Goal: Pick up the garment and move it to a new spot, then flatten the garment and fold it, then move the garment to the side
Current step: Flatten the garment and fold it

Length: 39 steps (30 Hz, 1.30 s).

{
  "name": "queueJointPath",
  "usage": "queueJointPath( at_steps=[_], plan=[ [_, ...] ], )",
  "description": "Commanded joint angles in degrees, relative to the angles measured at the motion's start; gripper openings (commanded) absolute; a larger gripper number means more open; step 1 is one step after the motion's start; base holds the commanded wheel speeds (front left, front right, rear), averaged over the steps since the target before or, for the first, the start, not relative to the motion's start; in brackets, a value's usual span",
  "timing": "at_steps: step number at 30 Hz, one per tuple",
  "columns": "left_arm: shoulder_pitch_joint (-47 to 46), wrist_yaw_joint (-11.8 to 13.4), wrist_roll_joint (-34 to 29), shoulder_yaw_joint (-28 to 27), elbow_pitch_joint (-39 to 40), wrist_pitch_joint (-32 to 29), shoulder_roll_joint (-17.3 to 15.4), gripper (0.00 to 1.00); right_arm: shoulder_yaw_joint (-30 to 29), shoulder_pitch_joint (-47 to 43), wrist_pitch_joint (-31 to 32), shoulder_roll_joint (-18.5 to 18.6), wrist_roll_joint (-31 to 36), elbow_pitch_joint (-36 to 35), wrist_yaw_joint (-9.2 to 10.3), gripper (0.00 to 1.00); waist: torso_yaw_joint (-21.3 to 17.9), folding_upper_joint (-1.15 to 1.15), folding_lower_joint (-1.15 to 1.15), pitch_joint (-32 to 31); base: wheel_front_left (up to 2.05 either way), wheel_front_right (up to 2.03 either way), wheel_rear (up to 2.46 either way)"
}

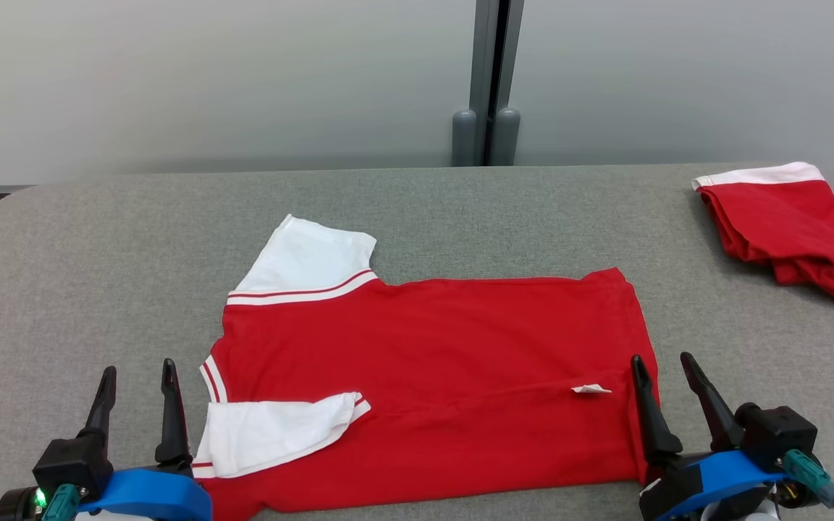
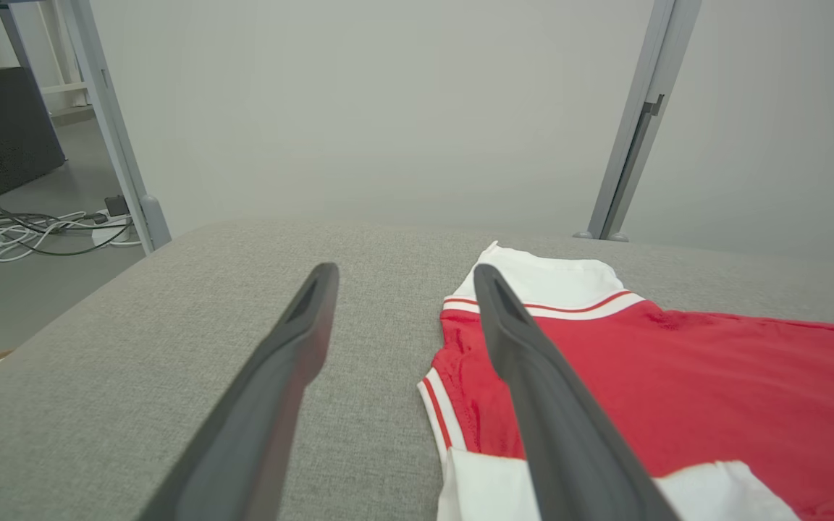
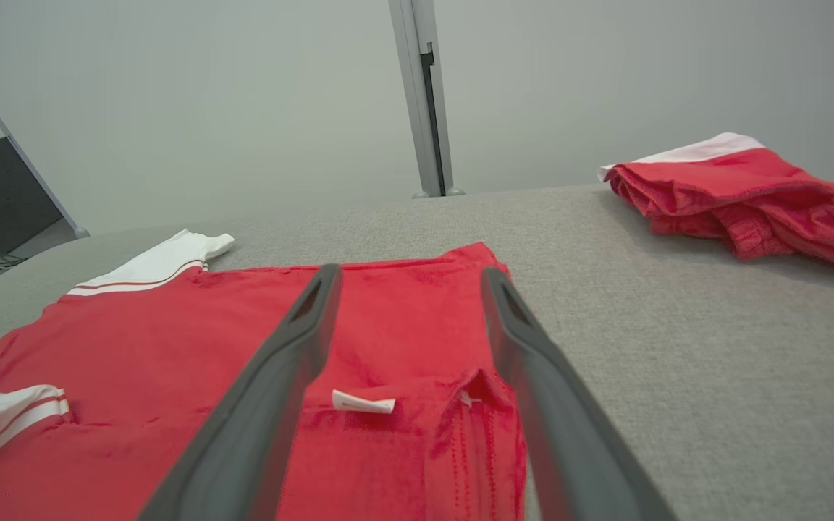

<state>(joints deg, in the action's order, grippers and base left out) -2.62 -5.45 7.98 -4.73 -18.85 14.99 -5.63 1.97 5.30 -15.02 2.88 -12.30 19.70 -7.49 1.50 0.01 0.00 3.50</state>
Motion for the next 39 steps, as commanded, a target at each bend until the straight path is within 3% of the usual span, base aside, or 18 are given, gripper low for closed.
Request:
queueJointPath(
  at_steps=[1,6,14,19,26,39],
  plan=[
    [-0.8,-0.3,-0.5,-0.2,-0.2,0.2,0.0,1.00,-0.2,-0.1,-0.2,0.0,-0.1,0.3,-0.01,1.00,0.0,-0.01,0.00,-0.1,0.00,0.00,0.00],
    [-2.1,-0.7,-1.0,-0.4,-0.8,0.3,0.0,1.00,-0.4,1.1,-0.2,0.0,0.0,0.9,-0.01,1.00,0.0,-0.01,0.00,0.0,0.00,0.00,0.00],
    [-16.4,-2.1,1.3,3.3,-5.3,0.3,-5.6,1.00,-1.0,11.8,0.7,1.0,6.4,3.3,-0.01,1.00,-0.8,-0.01,0.00,4.0,0.00,0.00,0.00],
    [-28.9,-2.0,5.7,10.8,-9.3,-2.2,-10.7,1.00,1.2,21.0,5.5,3.4,8.0,6.1,-0.01,1.00,-2.3,-0.01,0.00,8.2,0.00,0.00,0.00],
    [-42.5,-2.1,15.8,23.1,-15.4,-10.3,-17.1,1.00,5.1,31.7,13.4,5.0,5.7,10.5,-0.01,1.00,-5.2,-0.01,0.00,14.7,0.00,0.00,0.00],
    [-52.7,-2.1,28.7,38.0,-25.9,-18.8,-21.8,1.00,9.3,38.4,12.7,5.0,2.7,13.6,-0.01,1.00,-8.5,-0.01,0.00,22.1,0.00,0.00,0.00]
  ],
)
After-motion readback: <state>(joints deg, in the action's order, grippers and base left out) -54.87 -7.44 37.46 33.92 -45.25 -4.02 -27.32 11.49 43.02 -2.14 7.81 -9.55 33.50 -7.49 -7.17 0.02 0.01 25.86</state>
